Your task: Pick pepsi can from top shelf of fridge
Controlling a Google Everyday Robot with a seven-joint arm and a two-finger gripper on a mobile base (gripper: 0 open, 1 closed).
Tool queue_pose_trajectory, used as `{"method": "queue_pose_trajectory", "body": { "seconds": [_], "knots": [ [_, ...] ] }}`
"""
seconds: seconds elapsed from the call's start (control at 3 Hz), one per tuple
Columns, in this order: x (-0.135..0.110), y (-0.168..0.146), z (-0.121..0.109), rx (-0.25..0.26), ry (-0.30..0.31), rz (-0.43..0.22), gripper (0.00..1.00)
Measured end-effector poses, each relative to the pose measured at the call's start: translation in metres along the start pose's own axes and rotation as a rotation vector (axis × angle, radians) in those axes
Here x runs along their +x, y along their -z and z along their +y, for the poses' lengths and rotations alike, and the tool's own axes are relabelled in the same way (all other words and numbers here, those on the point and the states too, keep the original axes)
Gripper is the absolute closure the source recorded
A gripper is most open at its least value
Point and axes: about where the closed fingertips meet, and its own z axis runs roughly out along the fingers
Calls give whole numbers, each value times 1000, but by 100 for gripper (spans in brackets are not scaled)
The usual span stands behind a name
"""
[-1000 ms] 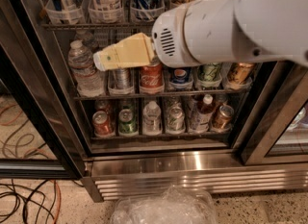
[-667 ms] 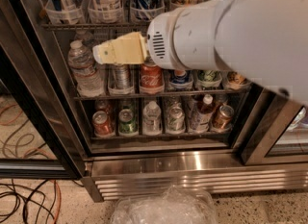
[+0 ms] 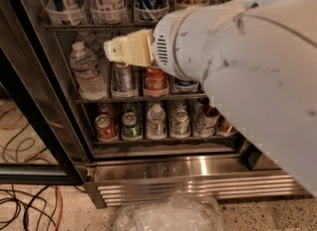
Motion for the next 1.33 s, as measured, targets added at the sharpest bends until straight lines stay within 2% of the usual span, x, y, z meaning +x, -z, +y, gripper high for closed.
{"method": "queue_pose_trajectory", "body": {
  "seconds": [0.33, 1.33],
  "knots": [
    [-10, 8, -2, 42, 0, -22, 0],
    [-11, 8, -2, 42, 0, -22, 0]
  ]
}}
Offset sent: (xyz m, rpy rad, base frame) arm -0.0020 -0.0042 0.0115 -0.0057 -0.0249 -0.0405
